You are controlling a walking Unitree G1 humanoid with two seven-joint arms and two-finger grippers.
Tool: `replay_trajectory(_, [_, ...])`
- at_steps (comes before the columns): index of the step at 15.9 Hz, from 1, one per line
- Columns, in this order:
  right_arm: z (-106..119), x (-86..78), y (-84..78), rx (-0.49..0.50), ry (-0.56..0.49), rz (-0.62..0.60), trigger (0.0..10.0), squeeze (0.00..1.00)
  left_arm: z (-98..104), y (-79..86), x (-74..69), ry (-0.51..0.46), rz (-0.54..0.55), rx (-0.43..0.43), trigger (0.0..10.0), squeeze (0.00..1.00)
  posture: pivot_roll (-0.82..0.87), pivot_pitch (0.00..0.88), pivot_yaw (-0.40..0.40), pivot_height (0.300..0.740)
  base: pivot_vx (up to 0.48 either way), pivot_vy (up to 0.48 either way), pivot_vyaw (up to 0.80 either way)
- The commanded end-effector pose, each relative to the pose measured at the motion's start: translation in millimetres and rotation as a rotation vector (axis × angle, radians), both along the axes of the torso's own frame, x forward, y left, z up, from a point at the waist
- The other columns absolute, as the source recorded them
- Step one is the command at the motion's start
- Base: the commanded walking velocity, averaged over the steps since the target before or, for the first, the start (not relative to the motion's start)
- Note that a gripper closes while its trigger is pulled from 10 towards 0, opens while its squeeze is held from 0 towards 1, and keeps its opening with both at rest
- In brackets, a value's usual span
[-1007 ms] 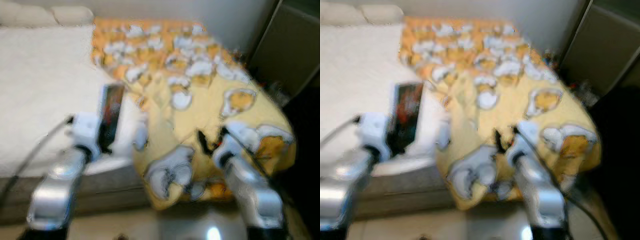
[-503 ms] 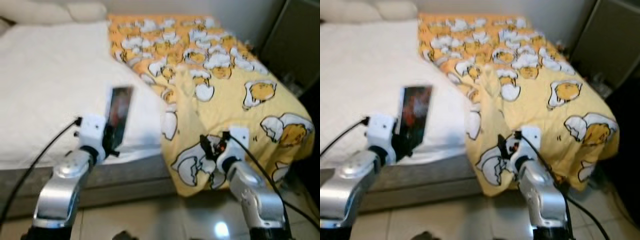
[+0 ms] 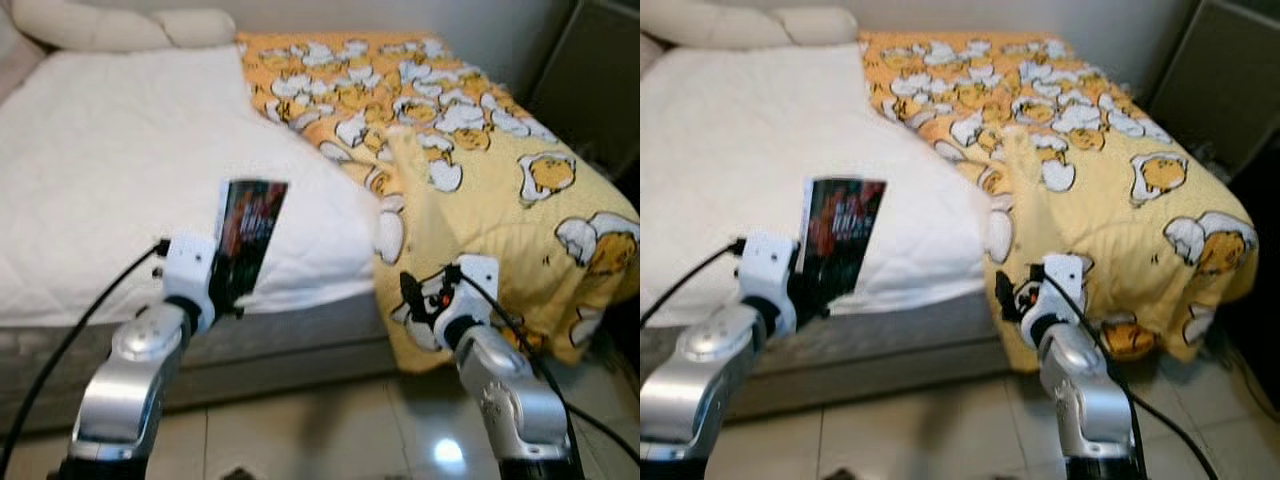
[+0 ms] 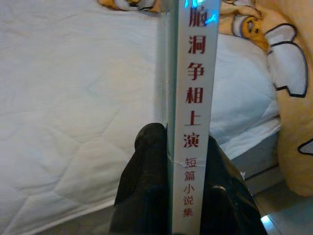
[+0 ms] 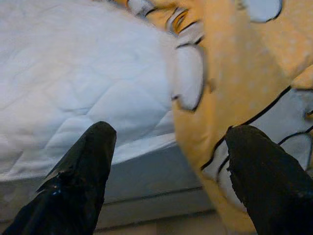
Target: Clean up the room
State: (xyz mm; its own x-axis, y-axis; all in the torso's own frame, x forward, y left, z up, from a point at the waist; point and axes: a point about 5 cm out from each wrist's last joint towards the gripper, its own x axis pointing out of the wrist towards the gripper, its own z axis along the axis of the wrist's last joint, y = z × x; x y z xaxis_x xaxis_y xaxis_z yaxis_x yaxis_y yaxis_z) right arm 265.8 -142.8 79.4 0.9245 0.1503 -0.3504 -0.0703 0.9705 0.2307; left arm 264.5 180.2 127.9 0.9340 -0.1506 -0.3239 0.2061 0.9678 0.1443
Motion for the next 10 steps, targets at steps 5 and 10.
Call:
replay_trajectory(5, [16.7,9.5,5.2,-0.077,-0.105,0.086,10.0,0.0,10.0,3.8,6.2,-0.055,0.009,0.008,10.0,0.0,-0.07,0.0,-0.032,0.74,0.0,0.392,0.0])
replay_trajectory(10, [31.8,13.5,6.2,-0.095,-0.216,0.125,10.0,0.0,13.7,6.2,10.3,-0.087,0.048,0.008,10.0,0.0,-0.08,0.0,-0.03,0.74,0.0,0.392,0.0])
